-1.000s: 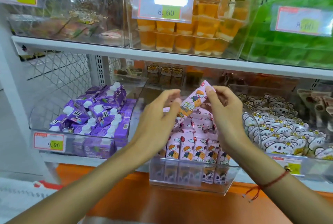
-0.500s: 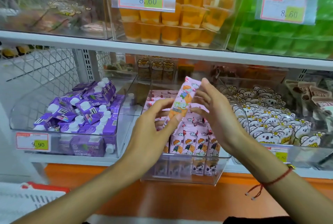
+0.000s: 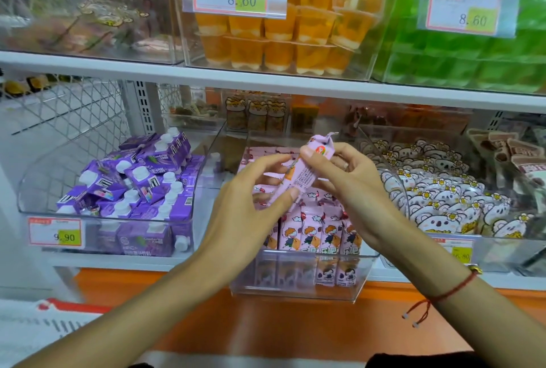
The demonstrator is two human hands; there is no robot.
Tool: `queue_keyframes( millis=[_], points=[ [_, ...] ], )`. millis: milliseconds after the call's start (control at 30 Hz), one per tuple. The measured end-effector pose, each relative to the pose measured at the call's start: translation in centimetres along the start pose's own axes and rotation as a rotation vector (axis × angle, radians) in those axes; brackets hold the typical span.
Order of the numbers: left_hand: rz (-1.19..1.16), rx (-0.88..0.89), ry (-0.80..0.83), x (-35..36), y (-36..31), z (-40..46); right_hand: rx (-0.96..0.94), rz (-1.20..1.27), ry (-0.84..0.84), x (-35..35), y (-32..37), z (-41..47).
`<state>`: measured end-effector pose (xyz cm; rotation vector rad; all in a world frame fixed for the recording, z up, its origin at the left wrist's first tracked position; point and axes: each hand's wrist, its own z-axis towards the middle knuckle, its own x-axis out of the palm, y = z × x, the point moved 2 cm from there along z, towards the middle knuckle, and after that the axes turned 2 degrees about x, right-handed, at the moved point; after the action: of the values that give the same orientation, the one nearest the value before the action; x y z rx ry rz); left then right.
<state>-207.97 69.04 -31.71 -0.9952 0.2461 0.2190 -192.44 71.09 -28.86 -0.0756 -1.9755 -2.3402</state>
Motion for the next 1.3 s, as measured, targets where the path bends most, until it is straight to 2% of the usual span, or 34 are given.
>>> queue_keyframes(
  millis=[100,200,333,400,533,667,833,933,1000,1100,1200,1300],
  points=[
    [0.003,-0.001,-0.004,-0.3,0.0,0.2,0.060,0.057,0.111,-0.2,0.2,0.3],
    [-0.021,0.004,0.007,-0.5,0.1,0.2,0.029,-0.021,0.192,-0.3,0.5,0.1],
    [-0.020,0.013,0.005,-0.3,-0.2,0.0,-0.134,-0.107,0.021,0.1,0.7,-0.5],
    [0.003,0.036,-0.045,-0.4,-0.4,0.0,-0.174,-0.135,0.016,0.5,0.7,-0.7],
    [0.031,0.091,-0.093,-0.9,-0.7,0.1,-0.169,-0.159,0.200,0.2,1.2,-0.6],
    [0.075,0.156,-0.116,-1.4,-1.0,0.4,-0.299,-0.233,0.327,-0.2,1.6,-0.8],
    [0.103,0.185,-0.137,-1.8,-1.0,0.7,-0.366,-0.354,0.356,-0.2,1.4,-0.7],
    [0.097,0.174,-0.135,-1.9,-1.0,0.8,-0.350,-0.305,0.369,-0.5,1.7,-0.7],
    [0.070,0.137,-0.100,-1.8,-1.1,0.8,-0.331,-0.270,0.334,-0.6,1.9,-0.6],
    [-0.047,-0.026,0.021,-1.3,-1.3,0.8,-0.235,-0.251,0.177,-0.7,1.8,-0.3],
    [-0.198,-0.259,0.090,-0.4,-1.4,0.8,-0.032,-0.225,0.038,-1.0,1.1,0.3],
    [-0.285,-0.407,0.106,0.2,-1.0,0.8,0.120,-0.167,0.010,-1.0,0.4,0.5]
  ],
)
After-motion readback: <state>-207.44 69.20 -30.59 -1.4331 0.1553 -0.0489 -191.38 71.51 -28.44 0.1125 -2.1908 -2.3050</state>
